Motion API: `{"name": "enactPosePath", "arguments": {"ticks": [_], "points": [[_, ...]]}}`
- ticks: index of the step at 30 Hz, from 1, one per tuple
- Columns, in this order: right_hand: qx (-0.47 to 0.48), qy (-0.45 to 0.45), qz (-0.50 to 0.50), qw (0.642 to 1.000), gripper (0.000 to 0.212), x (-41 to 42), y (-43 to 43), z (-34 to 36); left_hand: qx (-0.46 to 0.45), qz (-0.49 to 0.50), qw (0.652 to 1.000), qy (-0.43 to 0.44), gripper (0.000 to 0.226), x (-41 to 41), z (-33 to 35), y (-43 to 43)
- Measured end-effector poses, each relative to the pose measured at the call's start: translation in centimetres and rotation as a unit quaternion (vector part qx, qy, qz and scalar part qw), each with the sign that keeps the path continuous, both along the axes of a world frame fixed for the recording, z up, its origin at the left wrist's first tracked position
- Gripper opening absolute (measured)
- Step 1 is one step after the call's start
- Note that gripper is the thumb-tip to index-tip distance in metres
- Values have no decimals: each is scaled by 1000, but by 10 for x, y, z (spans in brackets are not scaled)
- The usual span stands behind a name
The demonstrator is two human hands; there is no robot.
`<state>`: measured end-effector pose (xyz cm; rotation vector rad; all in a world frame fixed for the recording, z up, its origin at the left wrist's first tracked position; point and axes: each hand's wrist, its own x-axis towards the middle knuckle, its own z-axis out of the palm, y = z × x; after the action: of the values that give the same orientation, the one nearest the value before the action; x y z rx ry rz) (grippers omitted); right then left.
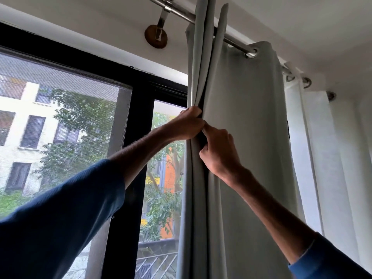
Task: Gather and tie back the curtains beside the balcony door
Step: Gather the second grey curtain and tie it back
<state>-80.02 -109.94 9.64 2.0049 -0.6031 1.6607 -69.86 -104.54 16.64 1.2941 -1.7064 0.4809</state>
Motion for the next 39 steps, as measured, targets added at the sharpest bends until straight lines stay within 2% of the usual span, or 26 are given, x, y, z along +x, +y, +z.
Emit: {"name": "enactPosePath", "arguments": {"ticks": [2,5,8,9,12,14,16,18,20,22,24,26,27,29,31,34,35,37,38,39], "points": [[-8,10,-5,1000,68,-3,-4,-3,9,-1,1000,-2,46,-4,1,-3],[-34,42,-11,998,67,-7,-7,-10,24,-8,999,27,11,-13,0,0],[-44,79,-6,996,65,-13,-11,-16,-4,-56,998,42,22,-20,-3,-2],[-40,93,-6,995,55,-15,-11,-19,-23,-37,998,39,22,-21,-6,-5],[-59,154,22,986,4,-23,-12,-26,-89,51,994,26,15,-19,-13,-21],[-38,179,74,980,19,-35,-16,-24,-108,76,991,7,17,-14,-18,-32],[52,143,147,977,29,-53,-23,-14,-120,93,988,-4,21,-11,-23,-36],[118,39,190,974,24,-70,-36,-4,-125,116,985,-21,25,-11,-28,-36],[47,-84,105,990,14,-86,-58,6,-138,131,981,-45,27,-12,-32,-35],[-14,-184,3,983,12,-102,-78,14,-154,133,977,-57,26,-10,-32,-35],[-13,-231,-64,971,42,-119,-99,22,-148,136,978,-58,26,-8,-31,-36],[63,-251,-74,963,79,-129,-117,30,-137,132,980,-55,26,-7,-29,-36],[123,-253,-50,958,91,-131,-126,36,-134,127,981,-53,26,-7,-29,-36],[241,-238,28,940,98,-128,-135,44,-131,124,982,-55,27,-6,-28,-35],[280,-208,78,934,94,-120,-144,46,-129,131,981,-63,29,-6,-28,-35],[223,-231,77,944,83,-107,-149,44,-133,140,978,-75,28,-5,-28,-37],[196,-239,73,948,73,-103,-152,45,-136,142,977,-78,28,-4,-28,-37],[137,-242,71,958,36,-101,-155,46,-138,150,975,-84,27,-3,-27,-36],[118,-234,57,963,32,-102,-153,47,-138,151,975,-87,27,-3,-27,-36],[105,-222,34,969,36,-102,-152,48,-137,150,975,-88,26,-3,-27,-36]]}}
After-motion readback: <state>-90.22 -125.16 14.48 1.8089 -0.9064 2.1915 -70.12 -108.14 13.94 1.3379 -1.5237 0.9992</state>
